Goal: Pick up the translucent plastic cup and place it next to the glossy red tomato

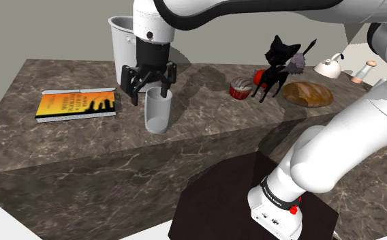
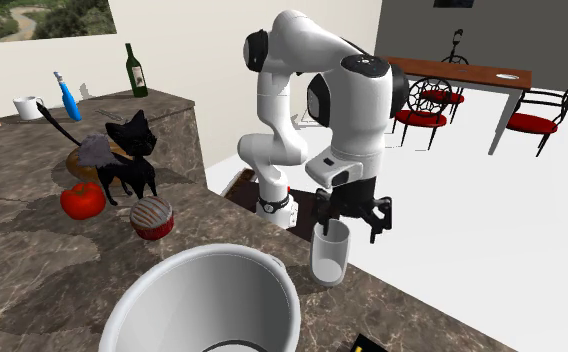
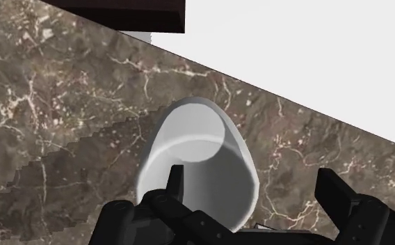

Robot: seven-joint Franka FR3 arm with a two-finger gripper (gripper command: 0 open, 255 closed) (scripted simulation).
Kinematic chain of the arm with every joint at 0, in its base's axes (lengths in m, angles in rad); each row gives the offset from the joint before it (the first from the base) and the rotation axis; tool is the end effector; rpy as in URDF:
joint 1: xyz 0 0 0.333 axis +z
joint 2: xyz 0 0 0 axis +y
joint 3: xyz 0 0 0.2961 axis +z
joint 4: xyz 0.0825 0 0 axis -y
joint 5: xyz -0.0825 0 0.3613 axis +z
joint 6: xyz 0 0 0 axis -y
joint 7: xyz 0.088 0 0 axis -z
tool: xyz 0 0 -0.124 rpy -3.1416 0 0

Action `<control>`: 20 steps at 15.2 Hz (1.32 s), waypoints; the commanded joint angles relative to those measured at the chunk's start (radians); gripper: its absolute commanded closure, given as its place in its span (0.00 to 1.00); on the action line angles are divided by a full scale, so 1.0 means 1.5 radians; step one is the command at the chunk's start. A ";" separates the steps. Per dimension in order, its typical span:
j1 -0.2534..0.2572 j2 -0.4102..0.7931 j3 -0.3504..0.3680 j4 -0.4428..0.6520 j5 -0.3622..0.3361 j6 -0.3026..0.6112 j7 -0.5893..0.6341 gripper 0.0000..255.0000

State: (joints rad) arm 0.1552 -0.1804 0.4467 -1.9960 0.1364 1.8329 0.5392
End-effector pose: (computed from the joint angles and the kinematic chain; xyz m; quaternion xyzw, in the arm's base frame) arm 0.3925 0.2976 0.4999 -0.9996 -0.0105 0.0140 0.0232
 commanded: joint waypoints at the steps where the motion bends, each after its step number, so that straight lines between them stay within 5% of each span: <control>1: 0.001 0.002 0.002 -0.019 0.000 0.021 0.000 0.00; 10: 0.002 0.004 0.003 -0.031 0.000 0.035 0.000 0.00; 11: 0.002 0.004 0.003 -0.031 0.000 0.035 0.000 1.00; 20: 0.002 0.004 0.003 -0.031 0.000 0.035 0.000 1.00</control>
State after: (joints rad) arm 0.1575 -0.1750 0.4515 -2.0413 0.1362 1.8863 0.5398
